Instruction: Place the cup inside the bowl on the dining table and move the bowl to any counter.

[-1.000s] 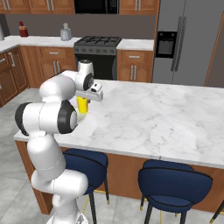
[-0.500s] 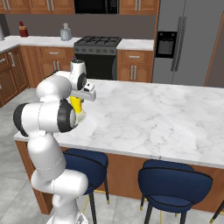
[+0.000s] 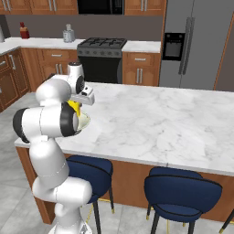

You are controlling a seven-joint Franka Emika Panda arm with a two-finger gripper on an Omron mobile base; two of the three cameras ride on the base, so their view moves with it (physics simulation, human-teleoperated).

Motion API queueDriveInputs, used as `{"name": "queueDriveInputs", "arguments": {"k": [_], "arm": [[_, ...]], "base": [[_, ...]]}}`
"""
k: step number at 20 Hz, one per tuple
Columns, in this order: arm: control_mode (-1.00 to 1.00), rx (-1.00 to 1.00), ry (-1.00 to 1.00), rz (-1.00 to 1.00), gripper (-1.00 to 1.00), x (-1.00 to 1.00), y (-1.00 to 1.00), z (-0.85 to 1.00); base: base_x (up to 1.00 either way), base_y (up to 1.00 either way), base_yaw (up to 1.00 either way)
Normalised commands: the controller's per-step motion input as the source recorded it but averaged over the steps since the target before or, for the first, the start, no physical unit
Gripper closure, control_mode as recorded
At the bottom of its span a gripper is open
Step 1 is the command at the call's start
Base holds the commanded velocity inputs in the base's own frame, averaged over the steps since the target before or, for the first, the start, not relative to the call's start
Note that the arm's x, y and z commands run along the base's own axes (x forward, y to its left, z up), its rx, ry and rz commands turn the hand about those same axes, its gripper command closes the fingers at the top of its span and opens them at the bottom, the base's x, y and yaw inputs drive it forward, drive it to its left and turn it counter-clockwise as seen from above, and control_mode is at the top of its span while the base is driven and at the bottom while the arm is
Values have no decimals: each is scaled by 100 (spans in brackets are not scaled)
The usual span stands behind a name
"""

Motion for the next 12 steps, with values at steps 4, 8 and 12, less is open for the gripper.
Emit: {"name": "queueDriveInputs", "arguments": {"k": [4, 8, 12], "arm": [[-100, 0, 0, 0, 100, 0, 15, 0], [-100, 0, 0, 0, 100, 0, 14, -1], [-100, 0, 0, 0, 100, 0, 15, -6]], "base": [[0, 0, 0], [0, 0, 0], [0, 0, 0]]}}
